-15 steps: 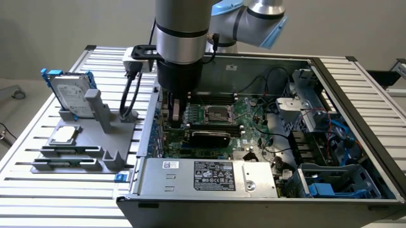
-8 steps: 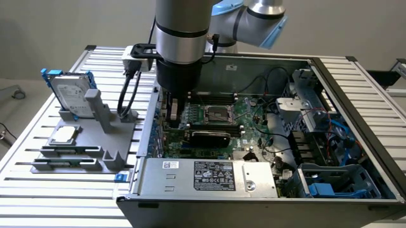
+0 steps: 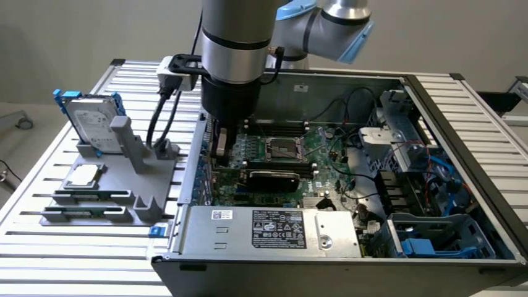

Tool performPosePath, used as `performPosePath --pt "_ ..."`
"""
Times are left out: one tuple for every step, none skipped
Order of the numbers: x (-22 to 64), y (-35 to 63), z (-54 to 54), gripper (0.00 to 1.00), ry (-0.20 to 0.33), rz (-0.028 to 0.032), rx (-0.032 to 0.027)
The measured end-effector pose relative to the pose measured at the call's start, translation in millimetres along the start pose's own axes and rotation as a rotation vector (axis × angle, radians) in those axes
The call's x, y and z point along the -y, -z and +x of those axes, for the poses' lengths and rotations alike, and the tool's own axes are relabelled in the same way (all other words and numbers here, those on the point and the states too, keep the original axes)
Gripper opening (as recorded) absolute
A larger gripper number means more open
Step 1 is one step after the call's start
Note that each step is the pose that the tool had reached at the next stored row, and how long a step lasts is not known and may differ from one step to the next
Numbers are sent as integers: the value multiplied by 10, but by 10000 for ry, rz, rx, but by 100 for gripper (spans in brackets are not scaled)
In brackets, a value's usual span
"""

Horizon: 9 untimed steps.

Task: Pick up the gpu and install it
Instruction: 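Press down on the gpu until it lock into place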

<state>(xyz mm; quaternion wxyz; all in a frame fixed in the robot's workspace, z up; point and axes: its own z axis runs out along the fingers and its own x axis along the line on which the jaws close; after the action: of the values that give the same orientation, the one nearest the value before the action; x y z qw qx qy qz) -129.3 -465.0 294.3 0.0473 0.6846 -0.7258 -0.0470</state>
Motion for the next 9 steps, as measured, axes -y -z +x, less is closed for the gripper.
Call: performPosePath --pt "-1 3 6 11 -11 -70 -3" --pt "-2 5 9 11 -22 -131 -5" --pt "-3 6 13 11 -31 -191 -6" --pt "-3 8 18 11 -39 -257 -10" --pt "-4 17 20 11 -44 -312 -14" --pt "-6 25 20 11 -46 -340 -16" --pt "-7 31 20 11 -47 -352 -15" --pt "-7 33 20 11 -47 -354 -17" --pt "-6 34 20 11 -48 -353 -24"
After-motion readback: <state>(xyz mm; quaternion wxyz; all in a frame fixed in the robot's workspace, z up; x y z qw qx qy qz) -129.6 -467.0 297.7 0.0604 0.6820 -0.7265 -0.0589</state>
